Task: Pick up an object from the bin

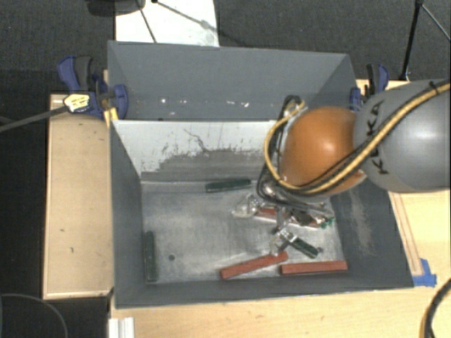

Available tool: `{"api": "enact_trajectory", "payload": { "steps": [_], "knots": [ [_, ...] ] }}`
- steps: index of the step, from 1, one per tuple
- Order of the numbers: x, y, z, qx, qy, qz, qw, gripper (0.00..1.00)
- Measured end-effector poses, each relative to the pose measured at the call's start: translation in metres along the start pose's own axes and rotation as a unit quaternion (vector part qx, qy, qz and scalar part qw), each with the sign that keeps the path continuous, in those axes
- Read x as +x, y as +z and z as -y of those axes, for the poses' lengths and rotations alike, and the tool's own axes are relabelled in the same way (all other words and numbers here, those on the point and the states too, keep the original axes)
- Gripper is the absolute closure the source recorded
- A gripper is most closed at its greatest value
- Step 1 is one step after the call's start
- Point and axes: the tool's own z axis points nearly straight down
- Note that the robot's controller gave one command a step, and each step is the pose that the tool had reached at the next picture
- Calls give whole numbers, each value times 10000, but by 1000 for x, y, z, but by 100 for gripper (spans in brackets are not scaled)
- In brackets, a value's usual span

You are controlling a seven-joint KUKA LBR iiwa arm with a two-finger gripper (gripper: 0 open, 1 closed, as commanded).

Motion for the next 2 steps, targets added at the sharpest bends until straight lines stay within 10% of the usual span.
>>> {"api": "enact_trajectory", "payload": {
  "steps": [1,2],
  "knots": [
    [1,-28,3,27,219,14,9998,0],
    [29,42,-28,26,-509,35,9987,100]
  ]
}}
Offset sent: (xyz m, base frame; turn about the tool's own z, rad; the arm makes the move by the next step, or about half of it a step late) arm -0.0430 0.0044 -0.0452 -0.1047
